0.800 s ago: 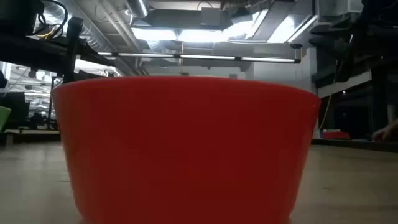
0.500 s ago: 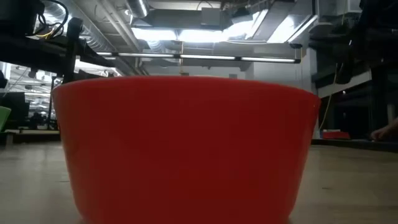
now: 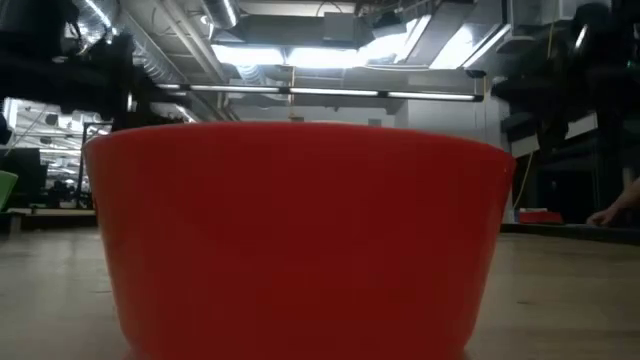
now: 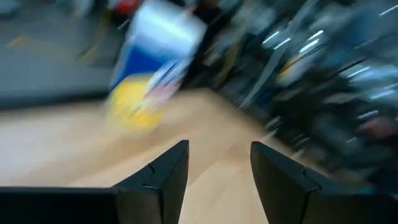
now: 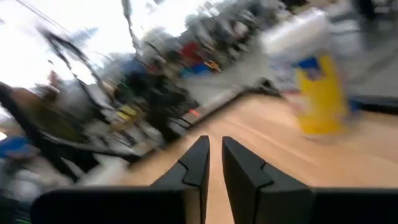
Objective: Nest bowls inside each other
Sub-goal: Stack the light blue bowl on top of the white bowl
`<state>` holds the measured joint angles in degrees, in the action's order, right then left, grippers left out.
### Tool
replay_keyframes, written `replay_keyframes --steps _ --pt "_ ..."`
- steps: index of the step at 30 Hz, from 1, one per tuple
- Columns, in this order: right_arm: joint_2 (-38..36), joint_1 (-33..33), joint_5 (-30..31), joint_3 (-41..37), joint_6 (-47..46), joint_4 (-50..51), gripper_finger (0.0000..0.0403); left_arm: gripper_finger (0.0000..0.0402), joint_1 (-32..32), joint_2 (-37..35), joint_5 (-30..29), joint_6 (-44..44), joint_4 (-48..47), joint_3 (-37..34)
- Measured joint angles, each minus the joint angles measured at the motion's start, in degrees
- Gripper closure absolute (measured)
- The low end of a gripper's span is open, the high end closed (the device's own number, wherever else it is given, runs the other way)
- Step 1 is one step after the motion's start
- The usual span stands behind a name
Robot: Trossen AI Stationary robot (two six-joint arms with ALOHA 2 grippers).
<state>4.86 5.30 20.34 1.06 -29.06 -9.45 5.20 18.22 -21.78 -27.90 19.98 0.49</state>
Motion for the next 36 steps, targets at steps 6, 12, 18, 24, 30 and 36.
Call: replay_keyframes --steps 6,12,18,24,30,36 --pt "0.0 0.1 -4.3 0.0 -1.7 -15.7 0.0367 0.0245 2.9 0.0 10.9 -2.1 23.1 0.1" --pt "0.3 0.3 -11.7 2.6 -2.0 -26.8 0.0369 0.0247 2.5 2.0 20.3 -2.0 27.9 8.3" --pt "9.8 2.6 -17.7 19.9 -1.1 -11.3 0.037 0.026 0.4 9.5 24.6 8.1 13.3 26.8" --pt "28.2 6.8 -20.5 48.5 0.4 27.7 0.037 0.0274 -4.0 20.6 19.2 19.8 -18.7 50.0" --pt "44.6 14.0 -23.8 72.7 -7.9 69.8 0.037 0.0293 -10.7 28.3 14.0 23.1 -33.7 62.2" --pt "54.3 28.2 -29.6 77.3 -19.0 80.4 0.037 0.0307 -20.6 27.2 1.1 21.8 -34.3 62.6"
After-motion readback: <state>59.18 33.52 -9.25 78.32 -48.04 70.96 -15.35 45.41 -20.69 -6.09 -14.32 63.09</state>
